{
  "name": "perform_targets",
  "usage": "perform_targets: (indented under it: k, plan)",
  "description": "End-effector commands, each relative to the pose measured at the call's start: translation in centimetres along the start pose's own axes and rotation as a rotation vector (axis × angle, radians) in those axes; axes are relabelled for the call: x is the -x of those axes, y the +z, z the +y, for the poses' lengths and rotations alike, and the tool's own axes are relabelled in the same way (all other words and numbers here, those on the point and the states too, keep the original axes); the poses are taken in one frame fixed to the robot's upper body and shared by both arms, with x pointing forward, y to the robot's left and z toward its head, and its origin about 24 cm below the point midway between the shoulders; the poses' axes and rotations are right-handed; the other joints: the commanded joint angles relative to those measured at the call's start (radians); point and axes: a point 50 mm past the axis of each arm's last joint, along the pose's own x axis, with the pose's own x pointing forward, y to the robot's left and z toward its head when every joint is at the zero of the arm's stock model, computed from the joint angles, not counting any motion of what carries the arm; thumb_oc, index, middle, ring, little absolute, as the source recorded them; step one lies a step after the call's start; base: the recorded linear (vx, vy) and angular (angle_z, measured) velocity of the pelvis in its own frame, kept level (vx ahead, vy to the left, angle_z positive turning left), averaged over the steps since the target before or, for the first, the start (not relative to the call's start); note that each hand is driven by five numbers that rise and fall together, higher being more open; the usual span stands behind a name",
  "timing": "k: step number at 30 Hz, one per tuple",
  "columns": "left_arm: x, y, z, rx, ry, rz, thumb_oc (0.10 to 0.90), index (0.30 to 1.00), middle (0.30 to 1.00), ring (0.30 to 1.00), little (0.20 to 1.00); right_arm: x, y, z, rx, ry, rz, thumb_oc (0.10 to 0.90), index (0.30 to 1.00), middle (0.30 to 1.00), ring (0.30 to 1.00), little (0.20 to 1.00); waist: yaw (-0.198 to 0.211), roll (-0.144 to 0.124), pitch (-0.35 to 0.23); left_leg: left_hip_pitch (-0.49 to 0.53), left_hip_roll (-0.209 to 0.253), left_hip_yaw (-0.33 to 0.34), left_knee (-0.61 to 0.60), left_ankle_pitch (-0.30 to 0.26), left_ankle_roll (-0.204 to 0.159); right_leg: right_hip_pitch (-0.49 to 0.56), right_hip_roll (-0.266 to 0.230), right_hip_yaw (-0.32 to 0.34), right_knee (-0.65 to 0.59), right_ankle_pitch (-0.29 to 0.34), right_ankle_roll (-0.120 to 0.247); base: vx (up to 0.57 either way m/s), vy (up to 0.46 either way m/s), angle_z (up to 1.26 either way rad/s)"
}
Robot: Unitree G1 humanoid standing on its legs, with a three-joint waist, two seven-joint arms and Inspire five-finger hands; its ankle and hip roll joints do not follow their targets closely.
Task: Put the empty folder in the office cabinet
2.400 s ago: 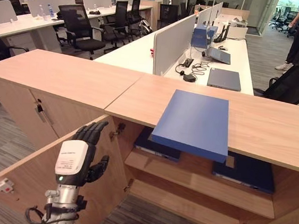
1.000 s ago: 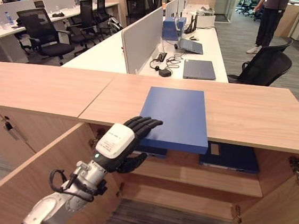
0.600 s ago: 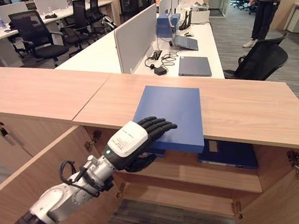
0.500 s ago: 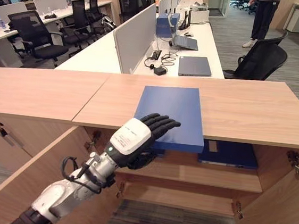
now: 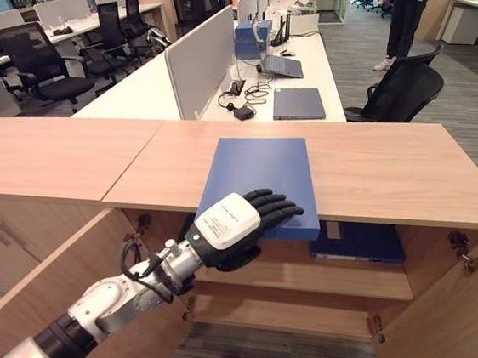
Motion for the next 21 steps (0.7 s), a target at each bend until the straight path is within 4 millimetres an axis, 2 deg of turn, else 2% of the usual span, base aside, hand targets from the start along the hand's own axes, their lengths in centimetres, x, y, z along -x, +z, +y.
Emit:
perform_targets:
  k: [1,10,21]
  plan:
    - [-3.2,-1.1,5.0,-0.149,0.181,-0.065,0.800,0.900,0.900,0.900,0.900,-0.6,2.8,-0.4,-0.048,-0.028,-0.083,0.800,0.900,0.900,0.900,0.900,-0.005,-0.044,0.014,0.101,0.008,-0.014,-0.001,-0.133,-0.041,-0.085,-0.030,0.037,0.117,-0.090,0.026,-0.03,-0.002,-0.02]
    - [-3.4,-2.1,4.2,-0.177,0.150,-0.014,0.800,0.900,0.900,0.900,0.900,-0.5,2.5,-0.5,-0.049,-0.028,-0.076,0.800,0.900,0.900,0.900,0.900,-0.011,-0.050,0.010,0.107,0.008,-0.010,-0.001,-0.146,-0.041,-0.083,-0.028,0.042,0.116,-0.099,0.027,0.01,0.006,0.00]
    - [-4.1,-3.3,4.4,-0.227,0.191,0.047,0.800,0.900,0.900,0.900,0.900,-0.4,2.0,-0.3,-0.061,-0.021,-0.057,0.800,0.900,0.900,0.900,0.900,-0.012,-0.062,0.012,0.102,0.006,-0.010,-0.001,-0.137,-0.038,-0.088,-0.028,0.042,0.114,-0.083,0.027,0.00,0.005,0.00]
